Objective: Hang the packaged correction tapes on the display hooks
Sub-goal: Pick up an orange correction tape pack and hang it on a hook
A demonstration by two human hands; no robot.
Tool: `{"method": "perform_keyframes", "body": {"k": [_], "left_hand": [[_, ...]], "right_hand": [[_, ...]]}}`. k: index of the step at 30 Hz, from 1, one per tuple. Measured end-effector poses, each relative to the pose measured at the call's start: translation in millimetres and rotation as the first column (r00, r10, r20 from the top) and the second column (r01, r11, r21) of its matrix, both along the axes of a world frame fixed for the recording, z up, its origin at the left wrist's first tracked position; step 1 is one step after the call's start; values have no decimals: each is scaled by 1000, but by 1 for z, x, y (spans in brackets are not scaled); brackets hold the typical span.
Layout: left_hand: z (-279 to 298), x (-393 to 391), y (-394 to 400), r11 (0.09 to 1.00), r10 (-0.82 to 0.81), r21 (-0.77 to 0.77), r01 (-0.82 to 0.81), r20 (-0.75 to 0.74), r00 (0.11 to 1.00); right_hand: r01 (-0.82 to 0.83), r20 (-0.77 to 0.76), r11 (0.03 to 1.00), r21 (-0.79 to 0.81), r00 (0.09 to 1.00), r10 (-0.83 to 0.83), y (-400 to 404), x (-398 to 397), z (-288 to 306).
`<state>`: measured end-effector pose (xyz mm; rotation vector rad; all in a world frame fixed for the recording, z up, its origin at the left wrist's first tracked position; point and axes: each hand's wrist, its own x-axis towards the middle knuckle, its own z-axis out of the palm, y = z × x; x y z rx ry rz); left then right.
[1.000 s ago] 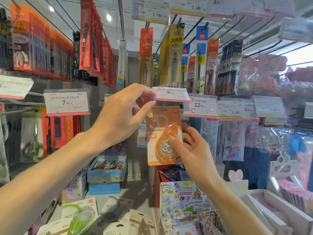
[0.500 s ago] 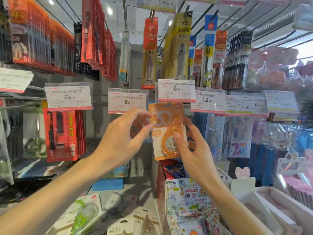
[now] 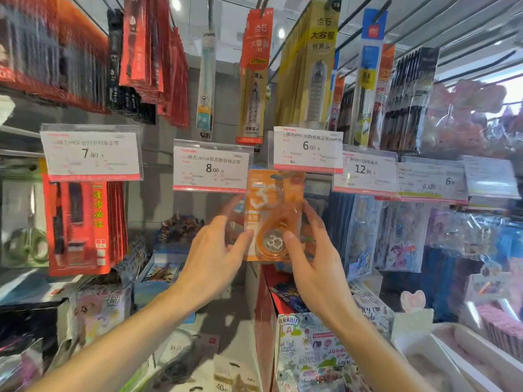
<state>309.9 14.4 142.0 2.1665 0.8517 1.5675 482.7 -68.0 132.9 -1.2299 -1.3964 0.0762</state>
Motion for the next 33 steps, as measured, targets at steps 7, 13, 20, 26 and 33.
{"method": "perform_keyframes", "body": {"k": [7, 13, 20, 26, 33], "left_hand": [[-1, 4, 18, 997, 73, 12, -72, -46, 996], [-1, 8, 24, 998, 60, -21, -61, -48, 997], [-6, 6, 23, 999, 5, -35, -5, -20, 1000], [-5, 5, 16, 1000, -19, -4, 19, -40, 999], [-6, 7, 18, 999, 35, -19, -36, -36, 999]], "right_hand": [[-6, 11, 998, -62, 1000, 6, 22, 3, 7], [-101, -75, 990, -97, 993, 94, 38, 4, 8], [-117, -126, 990, -73, 986, 107, 35, 6, 7], [-132, -154, 989, -59, 981, 122, 28, 13, 3], [-160, -108, 980, -116, 983, 148, 38, 12, 4]]}}
